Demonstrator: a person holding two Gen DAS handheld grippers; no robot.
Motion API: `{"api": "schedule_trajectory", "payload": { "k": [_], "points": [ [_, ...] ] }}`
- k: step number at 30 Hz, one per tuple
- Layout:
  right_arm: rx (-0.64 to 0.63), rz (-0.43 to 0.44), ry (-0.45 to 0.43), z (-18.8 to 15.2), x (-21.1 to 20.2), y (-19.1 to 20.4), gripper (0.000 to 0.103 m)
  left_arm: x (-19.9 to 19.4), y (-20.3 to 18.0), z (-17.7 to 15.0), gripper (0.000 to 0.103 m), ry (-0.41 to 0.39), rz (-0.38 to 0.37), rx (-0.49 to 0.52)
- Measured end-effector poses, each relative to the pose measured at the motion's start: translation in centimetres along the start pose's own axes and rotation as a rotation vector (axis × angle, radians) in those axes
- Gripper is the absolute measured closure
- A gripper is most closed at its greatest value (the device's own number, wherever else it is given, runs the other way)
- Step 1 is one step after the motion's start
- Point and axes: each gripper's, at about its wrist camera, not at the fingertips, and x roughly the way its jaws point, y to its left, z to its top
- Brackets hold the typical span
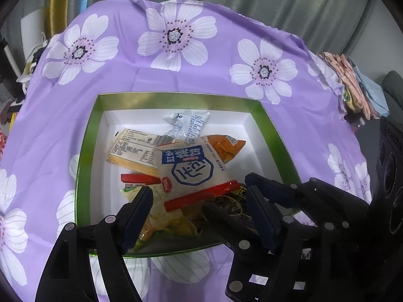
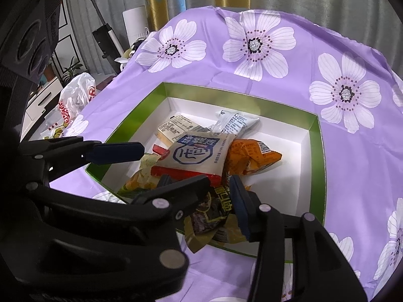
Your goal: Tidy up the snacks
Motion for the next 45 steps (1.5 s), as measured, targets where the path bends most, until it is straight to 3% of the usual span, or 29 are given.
{"api": "schedule_trajectory", "payload": {
  "k": [45],
  "points": [
    [0.015,-0.032,0.012,-0.11,-0.09,-0.56,0.042,0.38,0.13,-0.24,0.019,0.009,0.019,0.000]
  ]
}}
